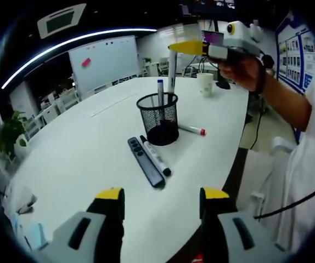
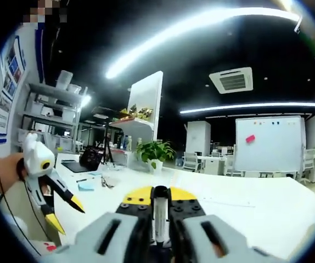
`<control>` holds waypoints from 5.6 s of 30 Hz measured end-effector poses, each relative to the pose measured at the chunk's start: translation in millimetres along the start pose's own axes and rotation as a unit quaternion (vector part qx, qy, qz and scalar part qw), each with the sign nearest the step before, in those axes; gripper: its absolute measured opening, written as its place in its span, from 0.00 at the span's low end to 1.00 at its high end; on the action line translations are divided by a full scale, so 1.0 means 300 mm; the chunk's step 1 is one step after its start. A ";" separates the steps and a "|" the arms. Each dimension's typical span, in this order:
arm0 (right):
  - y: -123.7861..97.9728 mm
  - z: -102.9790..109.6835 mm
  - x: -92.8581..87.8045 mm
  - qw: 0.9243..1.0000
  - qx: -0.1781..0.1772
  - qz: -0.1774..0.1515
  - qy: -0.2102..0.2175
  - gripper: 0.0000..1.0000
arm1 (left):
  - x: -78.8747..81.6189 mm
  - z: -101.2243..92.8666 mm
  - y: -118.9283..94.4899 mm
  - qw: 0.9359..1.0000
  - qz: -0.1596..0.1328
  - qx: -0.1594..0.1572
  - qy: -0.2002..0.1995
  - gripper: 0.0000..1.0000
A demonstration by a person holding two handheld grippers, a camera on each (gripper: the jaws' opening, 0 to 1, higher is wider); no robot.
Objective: Place the scattered laser pointers and whiteboard markers into the pen holder and stack the scattered paper cups together
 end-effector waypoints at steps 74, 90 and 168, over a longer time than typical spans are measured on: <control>-0.001 -0.022 -0.129 0.996 -0.015 0.089 0.025 0.11 | -0.006 -0.004 0.007 1.000 0.003 -0.003 -0.003 0.55; -0.001 -0.021 -0.136 0.995 -0.016 0.095 0.021 0.11 | -0.008 -0.004 0.006 1.000 0.002 -0.003 -0.006 0.55; -0.051 -0.051 -0.124 0.994 -0.039 0.100 0.014 0.11 | 0.007 -0.003 0.031 1.000 -0.002 -0.014 0.004 0.55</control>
Point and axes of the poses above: the point that each gripper's makers call its tool centre point, and the gripper's own axes: y roughly forward along the fingers, z roughly to its left, x roughly out of its top, the point moved 10 cm from there along -y, roughly backward along the fingers, and after that the axes turned 1 degree about x, right-handed, at the moved point
